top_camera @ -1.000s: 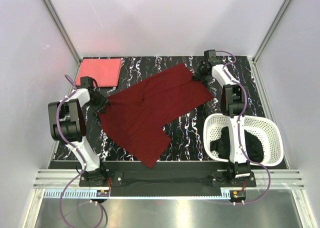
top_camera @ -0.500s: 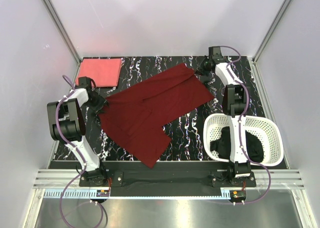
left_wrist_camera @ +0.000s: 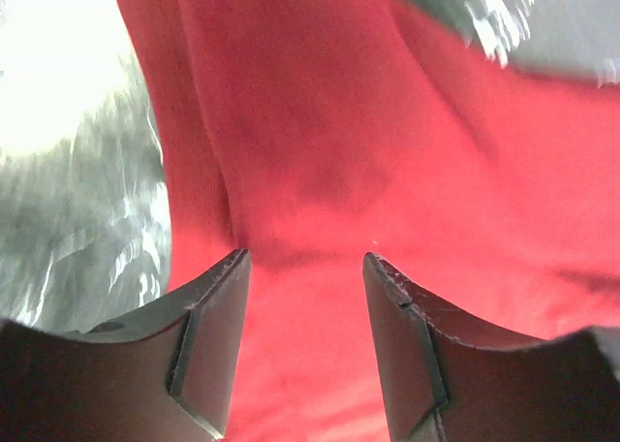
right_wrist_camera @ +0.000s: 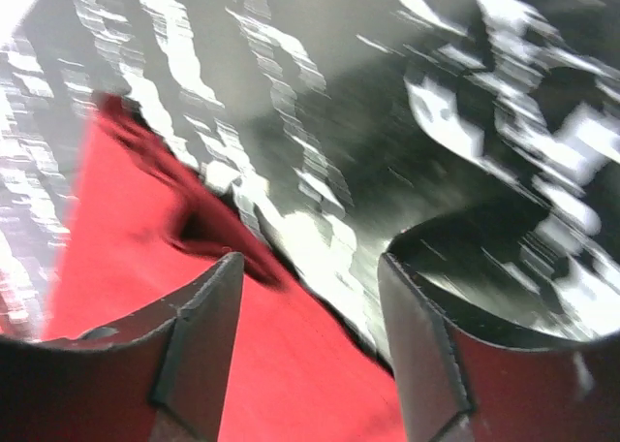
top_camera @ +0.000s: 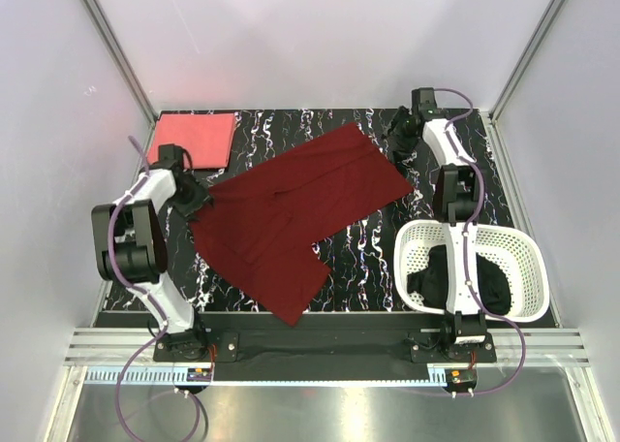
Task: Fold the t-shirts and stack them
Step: Fold the tshirt
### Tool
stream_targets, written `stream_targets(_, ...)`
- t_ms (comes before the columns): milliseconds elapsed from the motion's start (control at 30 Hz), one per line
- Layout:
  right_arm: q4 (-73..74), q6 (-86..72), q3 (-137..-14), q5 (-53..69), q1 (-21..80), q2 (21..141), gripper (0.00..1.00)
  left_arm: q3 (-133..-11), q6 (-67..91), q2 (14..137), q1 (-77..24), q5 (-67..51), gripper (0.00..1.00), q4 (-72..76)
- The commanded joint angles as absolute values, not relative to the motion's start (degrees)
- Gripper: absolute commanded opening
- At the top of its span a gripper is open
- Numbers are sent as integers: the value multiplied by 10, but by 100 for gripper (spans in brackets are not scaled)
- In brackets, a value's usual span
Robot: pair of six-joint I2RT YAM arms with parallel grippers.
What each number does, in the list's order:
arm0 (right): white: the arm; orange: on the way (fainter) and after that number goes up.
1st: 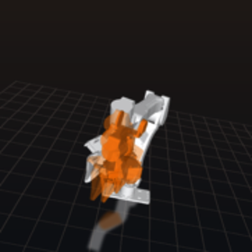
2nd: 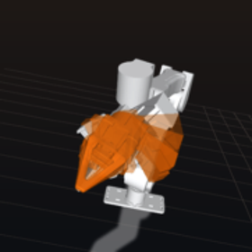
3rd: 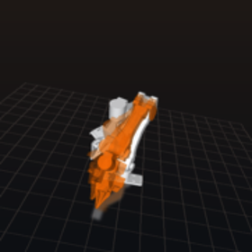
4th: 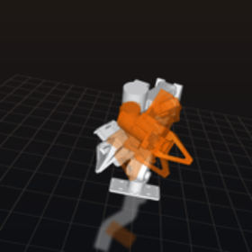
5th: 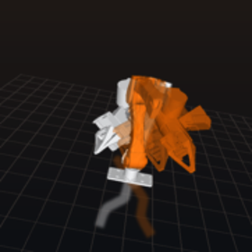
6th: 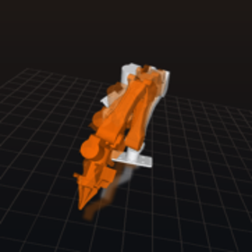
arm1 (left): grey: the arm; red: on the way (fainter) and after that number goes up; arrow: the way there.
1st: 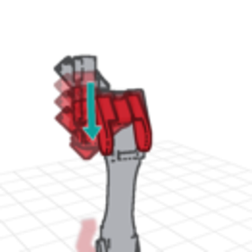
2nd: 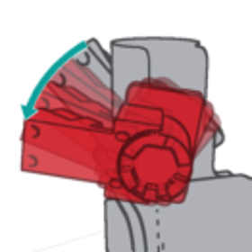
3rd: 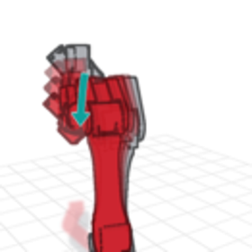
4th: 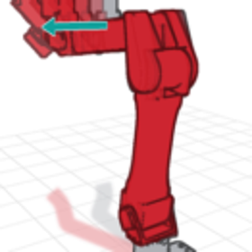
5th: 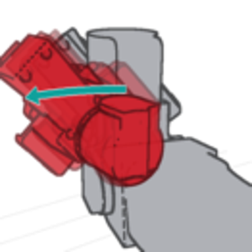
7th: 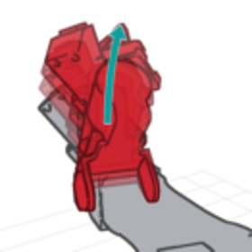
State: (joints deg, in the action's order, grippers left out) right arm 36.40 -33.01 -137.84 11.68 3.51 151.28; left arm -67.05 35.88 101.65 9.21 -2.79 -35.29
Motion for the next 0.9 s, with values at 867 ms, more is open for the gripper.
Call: stream_targets(867, 509, -283, -961, 115, 5, 1089, 60, -596, 514, 878, -758, 203, 44, -526)
